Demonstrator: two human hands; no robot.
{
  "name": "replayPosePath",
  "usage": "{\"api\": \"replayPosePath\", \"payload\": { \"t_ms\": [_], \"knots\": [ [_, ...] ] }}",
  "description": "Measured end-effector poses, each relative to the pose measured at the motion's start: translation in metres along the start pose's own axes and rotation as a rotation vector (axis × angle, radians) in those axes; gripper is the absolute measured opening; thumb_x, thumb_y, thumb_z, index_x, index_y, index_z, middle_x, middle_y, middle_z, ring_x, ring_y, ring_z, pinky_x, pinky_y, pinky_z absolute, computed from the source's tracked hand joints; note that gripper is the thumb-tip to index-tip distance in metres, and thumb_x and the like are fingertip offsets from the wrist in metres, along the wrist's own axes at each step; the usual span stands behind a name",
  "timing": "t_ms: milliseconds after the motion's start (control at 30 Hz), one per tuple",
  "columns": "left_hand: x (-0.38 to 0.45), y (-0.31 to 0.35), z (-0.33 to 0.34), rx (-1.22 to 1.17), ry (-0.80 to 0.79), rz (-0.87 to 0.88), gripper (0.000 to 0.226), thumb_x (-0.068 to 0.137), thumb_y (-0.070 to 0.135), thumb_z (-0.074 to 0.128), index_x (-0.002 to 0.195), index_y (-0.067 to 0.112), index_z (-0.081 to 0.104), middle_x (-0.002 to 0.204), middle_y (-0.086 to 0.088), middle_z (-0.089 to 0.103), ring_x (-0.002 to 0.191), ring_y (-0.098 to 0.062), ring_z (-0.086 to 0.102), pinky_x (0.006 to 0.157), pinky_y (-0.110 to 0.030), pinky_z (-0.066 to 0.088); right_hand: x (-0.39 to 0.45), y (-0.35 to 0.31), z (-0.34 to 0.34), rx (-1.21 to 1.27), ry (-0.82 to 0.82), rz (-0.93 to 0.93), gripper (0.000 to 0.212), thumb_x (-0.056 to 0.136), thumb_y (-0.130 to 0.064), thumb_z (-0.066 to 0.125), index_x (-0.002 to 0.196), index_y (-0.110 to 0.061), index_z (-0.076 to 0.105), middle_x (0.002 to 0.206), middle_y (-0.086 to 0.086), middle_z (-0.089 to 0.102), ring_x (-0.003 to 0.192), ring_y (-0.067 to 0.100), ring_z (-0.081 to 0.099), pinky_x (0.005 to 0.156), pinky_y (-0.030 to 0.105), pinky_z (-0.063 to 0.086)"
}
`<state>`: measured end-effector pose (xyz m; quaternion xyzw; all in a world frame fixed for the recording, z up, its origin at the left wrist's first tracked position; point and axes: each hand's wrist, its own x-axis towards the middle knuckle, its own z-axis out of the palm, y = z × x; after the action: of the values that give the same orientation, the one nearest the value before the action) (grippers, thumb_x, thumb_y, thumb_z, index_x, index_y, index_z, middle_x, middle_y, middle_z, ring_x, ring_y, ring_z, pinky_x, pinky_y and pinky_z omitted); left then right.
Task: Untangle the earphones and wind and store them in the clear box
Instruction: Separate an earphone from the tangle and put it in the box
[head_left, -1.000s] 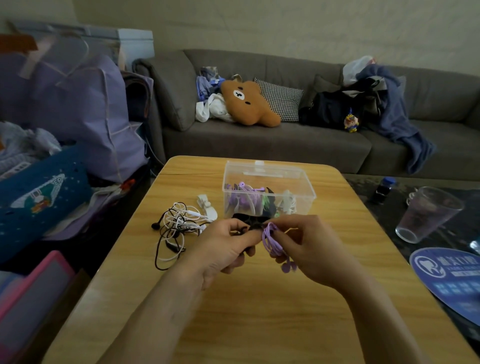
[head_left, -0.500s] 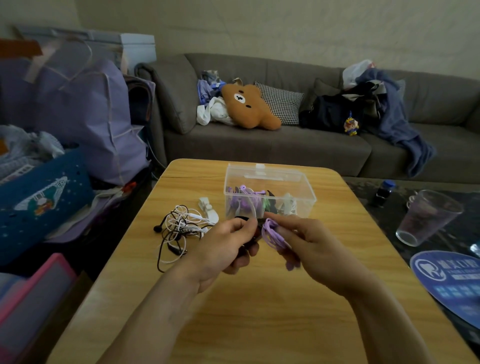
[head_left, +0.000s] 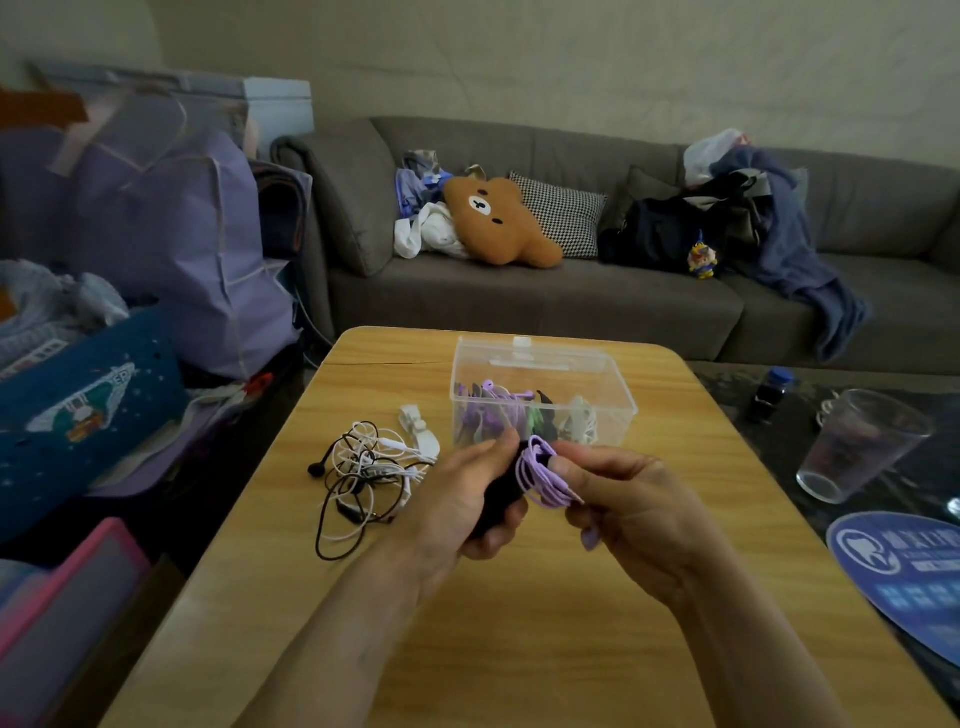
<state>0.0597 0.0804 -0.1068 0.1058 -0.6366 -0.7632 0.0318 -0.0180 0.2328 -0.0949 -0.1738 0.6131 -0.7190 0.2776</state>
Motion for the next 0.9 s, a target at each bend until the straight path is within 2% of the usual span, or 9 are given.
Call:
{"api": "replayPosePath", "payload": {
  "t_ms": [167, 267, 400, 500, 600, 667, 733, 833, 900],
  "knots": [
    [0.002, -0.005, -0.002, 0.05, 0.004, 0.056, 0.04, 0.101, 0.04, 0.048, 0.095, 0.006, 0.068, 0.064, -0.006, 0.052, 0.049, -0.017, 0.045, 0.044, -0.026, 0.028, 0.001, 0.003, -0.003, -0.054, 0.044, -0.016, 0.027, 0.063, -0.012, 0.08, 0.083, 0.005, 0.074, 0.062, 0.016, 0.064, 0.039, 0.013, 0.047, 0.031, 0.02, 0.038],
    [0.005, -0.009, -0.002, 0.07, 0.058, 0.063, 0.035, 0.102, 0.034, 0.048, 0.102, 0.007, 0.071, 0.073, -0.009, 0.057, 0.055, -0.014, 0.051, 0.051, -0.029, 0.039, 0.001, 0.007, 0.002, -0.048, 0.095, -0.057, 0.016, 0.063, -0.014, 0.08, 0.074, -0.003, 0.078, 0.06, 0.016, 0.064, 0.039, 0.013, 0.048, 0.033, 0.022, 0.039],
    [0.007, -0.008, 0.001, -0.05, 0.099, 0.017, 0.046, 0.101, 0.047, 0.04, 0.113, 0.012, 0.068, 0.082, -0.006, 0.06, 0.065, -0.013, 0.05, 0.059, -0.031, 0.04, 0.001, 0.012, 0.011, -0.197, 0.199, -0.234, 0.012, 0.074, -0.015, 0.078, 0.086, -0.012, 0.079, 0.066, 0.009, 0.073, 0.047, 0.011, 0.057, 0.045, 0.019, 0.045],
    [0.005, -0.007, 0.004, -0.098, 0.05, 0.066, 0.056, 0.094, 0.057, 0.041, 0.117, 0.014, 0.067, 0.087, -0.007, 0.06, 0.071, -0.014, 0.05, 0.062, -0.032, 0.04, 0.001, 0.011, 0.016, -0.314, 0.179, -0.337, 0.018, 0.085, -0.006, 0.073, 0.095, -0.02, 0.078, 0.082, 0.0, 0.078, 0.069, 0.007, 0.072, 0.06, 0.017, 0.053],
    [0.008, -0.005, 0.004, -0.118, 0.115, 0.173, 0.053, 0.089, 0.052, 0.052, 0.112, 0.007, 0.067, 0.083, -0.008, 0.064, 0.072, -0.018, 0.056, 0.065, -0.035, 0.041, -0.001, 0.01, 0.018, -0.356, 0.099, -0.293, 0.015, 0.086, -0.011, 0.073, 0.1, -0.015, 0.076, 0.082, 0.002, 0.077, 0.065, 0.008, 0.068, 0.058, 0.017, 0.051],
    [0.01, -0.004, 0.005, -0.112, 0.145, 0.255, 0.052, 0.089, 0.049, 0.054, 0.107, 0.002, 0.066, 0.083, -0.016, 0.065, 0.072, -0.027, 0.059, 0.07, -0.043, 0.046, 0.0, 0.013, 0.018, -0.235, 0.095, -0.202, 0.021, 0.081, -0.02, 0.076, 0.097, -0.008, 0.072, 0.079, 0.008, 0.073, 0.058, 0.016, 0.061, 0.052, 0.024, 0.047],
    [0.011, -0.005, 0.009, -0.105, 0.156, 0.322, 0.048, 0.09, 0.046, 0.053, 0.102, 0.001, 0.066, 0.077, -0.016, 0.064, 0.067, -0.029, 0.059, 0.071, -0.05, 0.051, 0.004, 0.016, 0.019, -0.104, 0.103, -0.104, 0.022, 0.082, -0.019, 0.075, 0.094, -0.003, 0.066, 0.076, 0.012, 0.071, 0.056, 0.021, 0.057, 0.052, 0.032, 0.045],
    [0.009, -0.004, 0.016, -0.036, 0.179, 0.403, 0.039, 0.089, 0.04, 0.052, 0.102, 0.006, 0.063, 0.065, 0.001, 0.064, 0.053, -0.015, 0.059, 0.056, -0.032, 0.054, 0.008, 0.021, 0.021, -0.03, 0.077, -0.03, 0.009, 0.092, -0.006, 0.067, 0.098, -0.001, 0.063, 0.077, 0.014, 0.069, 0.056, 0.02, 0.056, 0.054, 0.032, 0.044],
    [0.007, -0.001, 0.017, 0.029, 0.159, 0.442, 0.038, 0.089, 0.04, 0.051, 0.104, 0.007, 0.062, 0.07, 0.004, 0.066, 0.058, -0.008, 0.06, 0.054, -0.023, 0.051, 0.008, 0.021, 0.019, 0.007, 0.005, 0.007, 0.003, 0.093, -0.002, 0.065, 0.095, -0.001, 0.066, 0.077, 0.013, 0.068, 0.057, 0.018, 0.056, 0.057, 0.032, 0.043]
  ]
}}
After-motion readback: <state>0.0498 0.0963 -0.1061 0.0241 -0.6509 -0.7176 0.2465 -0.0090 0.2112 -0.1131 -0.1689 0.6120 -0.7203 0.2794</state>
